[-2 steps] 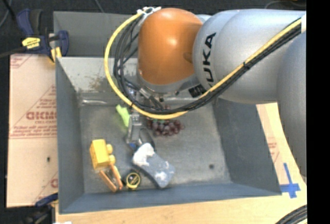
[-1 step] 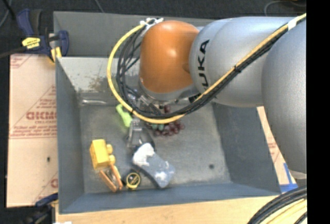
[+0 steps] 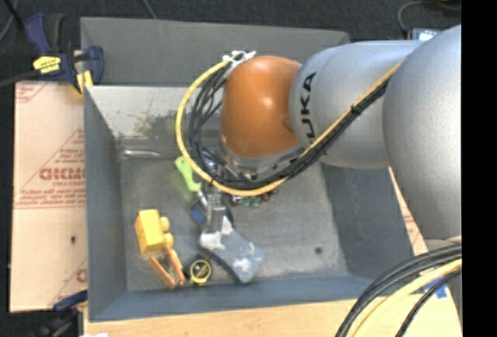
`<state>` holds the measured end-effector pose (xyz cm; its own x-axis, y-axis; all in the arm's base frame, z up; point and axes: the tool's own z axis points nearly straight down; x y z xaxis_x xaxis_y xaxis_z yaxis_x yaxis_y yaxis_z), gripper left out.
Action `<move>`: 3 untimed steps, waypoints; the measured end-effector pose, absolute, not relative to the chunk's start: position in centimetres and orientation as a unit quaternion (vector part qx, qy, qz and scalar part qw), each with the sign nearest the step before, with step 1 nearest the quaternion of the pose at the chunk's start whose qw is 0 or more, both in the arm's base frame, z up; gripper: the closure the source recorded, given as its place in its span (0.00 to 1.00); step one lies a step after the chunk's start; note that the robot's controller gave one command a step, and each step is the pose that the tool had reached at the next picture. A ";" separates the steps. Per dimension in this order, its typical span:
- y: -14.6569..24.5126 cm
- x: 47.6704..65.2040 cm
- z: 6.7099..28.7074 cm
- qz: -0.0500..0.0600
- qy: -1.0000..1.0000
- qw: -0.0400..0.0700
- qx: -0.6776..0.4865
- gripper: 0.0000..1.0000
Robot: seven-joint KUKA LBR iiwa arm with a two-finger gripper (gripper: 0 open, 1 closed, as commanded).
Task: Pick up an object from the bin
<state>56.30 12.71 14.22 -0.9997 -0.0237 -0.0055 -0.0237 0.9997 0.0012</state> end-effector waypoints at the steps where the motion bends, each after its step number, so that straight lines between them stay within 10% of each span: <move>1: 9.9 59.5 7.1 0.002 0.999 0.006 -0.054 1.00; 2: 9.9 59.5 7.1 0.002 0.999 0.006 -0.054 1.00; 3: 10.7 60.4 19.8 0.003 0.999 0.008 -0.045 1.00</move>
Offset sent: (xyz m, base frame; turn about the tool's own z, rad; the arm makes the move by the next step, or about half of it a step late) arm 0.0000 0.0000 0.0000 0.0000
